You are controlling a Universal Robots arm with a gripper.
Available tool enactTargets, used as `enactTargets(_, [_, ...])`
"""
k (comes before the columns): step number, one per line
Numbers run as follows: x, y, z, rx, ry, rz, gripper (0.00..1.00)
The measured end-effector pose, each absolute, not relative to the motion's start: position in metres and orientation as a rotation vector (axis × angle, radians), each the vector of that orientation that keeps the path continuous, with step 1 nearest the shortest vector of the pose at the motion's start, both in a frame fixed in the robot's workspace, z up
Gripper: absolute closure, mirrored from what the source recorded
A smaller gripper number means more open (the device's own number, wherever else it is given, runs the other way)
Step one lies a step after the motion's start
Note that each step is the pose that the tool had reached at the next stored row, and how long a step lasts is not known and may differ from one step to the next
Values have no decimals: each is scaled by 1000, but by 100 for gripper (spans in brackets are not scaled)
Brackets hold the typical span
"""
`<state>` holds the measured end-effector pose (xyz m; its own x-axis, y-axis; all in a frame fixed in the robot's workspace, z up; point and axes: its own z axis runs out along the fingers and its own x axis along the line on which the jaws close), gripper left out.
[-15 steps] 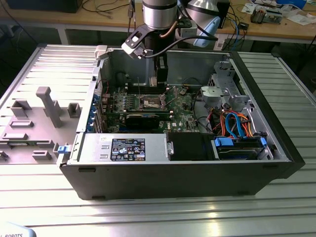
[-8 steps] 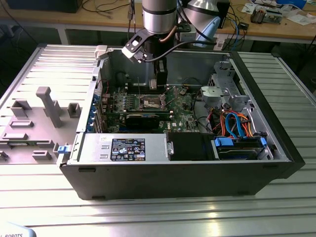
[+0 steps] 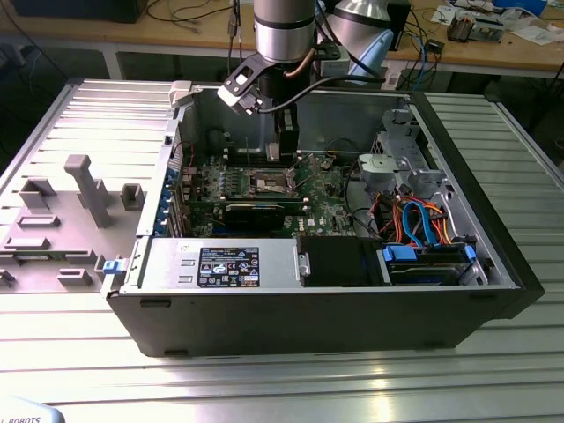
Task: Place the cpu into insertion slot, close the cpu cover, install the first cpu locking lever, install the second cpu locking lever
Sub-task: 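Place the cpu into insertion slot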
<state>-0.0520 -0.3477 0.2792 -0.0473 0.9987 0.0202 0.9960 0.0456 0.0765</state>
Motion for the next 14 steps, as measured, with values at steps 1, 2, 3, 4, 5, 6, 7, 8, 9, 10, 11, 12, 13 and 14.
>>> enactTargets(1, [-52,-348,279,2142,2243,108,46])
enactTargets(2, [-52,-348,279,2142,2243,108,46])
enactTargets(3, [-52,-348,279,2141,2243,108,46])
enactTargets(4, [-52,-348,279,2141,2243,108,46])
enactTargets(5, [-52,-348,279,2141,2243,108,46])
enactTargets(6, [-52,-348,279,2141,2243,108,46])
enactTargets(7, [-52,-348,279,2141,2243,108,46])
enactTargets(8, [-52,-348,279,2142,2243,108,46])
enactTargets(9, [-52,-348,278,2150,2235,108,46])
enactTargets(10, [-52,-347,277,2160,2225,107,46])
enactTargets(11, [-52,-347,275,2160,2225,107,46])
enactTargets(12, [-52,-347,273,2160,2225,107,46])
enactTargets(13, [-52,-347,271,2160,2225,107,46])
enactTargets(14, [-52,-347,269,2160,2225,107,46])
